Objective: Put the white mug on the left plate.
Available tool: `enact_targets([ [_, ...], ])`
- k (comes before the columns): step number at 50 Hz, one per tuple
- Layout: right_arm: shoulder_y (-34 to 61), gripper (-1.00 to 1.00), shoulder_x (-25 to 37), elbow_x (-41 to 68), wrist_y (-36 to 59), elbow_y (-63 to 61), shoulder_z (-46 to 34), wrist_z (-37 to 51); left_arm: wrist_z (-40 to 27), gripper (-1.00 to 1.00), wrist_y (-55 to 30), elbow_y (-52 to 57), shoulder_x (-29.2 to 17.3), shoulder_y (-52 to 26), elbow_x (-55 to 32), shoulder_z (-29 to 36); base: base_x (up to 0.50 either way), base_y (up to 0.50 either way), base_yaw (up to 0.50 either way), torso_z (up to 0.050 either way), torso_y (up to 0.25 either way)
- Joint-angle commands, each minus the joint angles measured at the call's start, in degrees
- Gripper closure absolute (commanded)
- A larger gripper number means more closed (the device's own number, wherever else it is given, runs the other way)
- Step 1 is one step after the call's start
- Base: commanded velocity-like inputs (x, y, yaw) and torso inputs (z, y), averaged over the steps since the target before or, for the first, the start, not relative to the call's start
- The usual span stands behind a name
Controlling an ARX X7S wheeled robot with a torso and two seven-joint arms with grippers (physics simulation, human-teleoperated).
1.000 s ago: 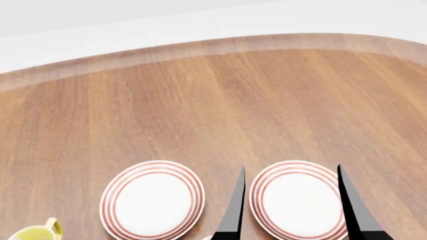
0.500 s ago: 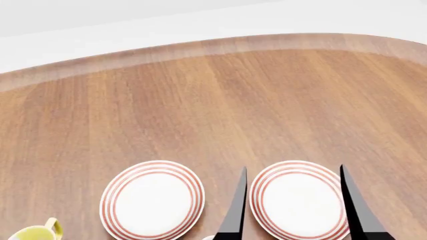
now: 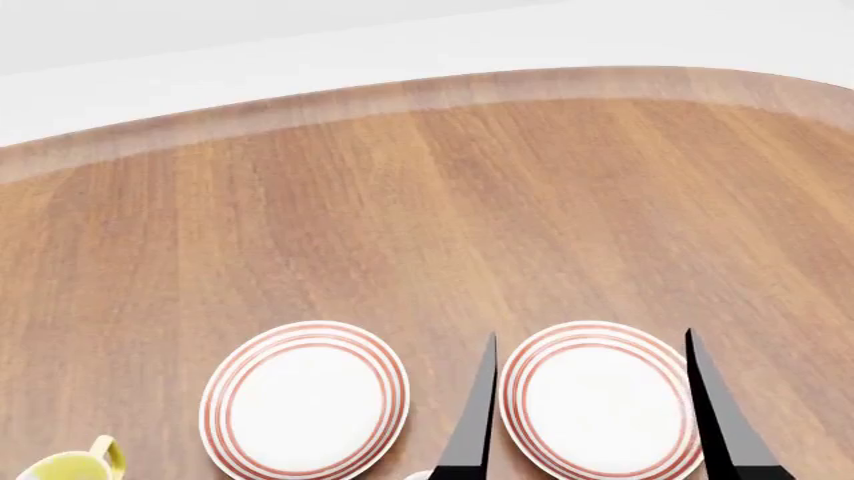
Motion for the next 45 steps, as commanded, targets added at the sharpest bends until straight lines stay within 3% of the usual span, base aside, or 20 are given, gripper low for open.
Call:
enact_targets([
  [1, 0.03, -1.00, -0.45, -0.55, -0.18, -0.02, 0.12, -0.51, 1.60, -1.00, -2.32, -2.94, 1.36, -3.63, -0.43, 0.39, 0.00, 0.00, 0.00, 0.000, 0.000],
  [45, 0.34, -1.00, -0.20, 0.15, 0.89, 0.00, 0.24, -0.41, 2.12, -1.00, -0.94, -16.68, 6.30, -12.52, 0.29, 1.28, 0.00, 0.00, 0.00, 0.000, 0.000],
])
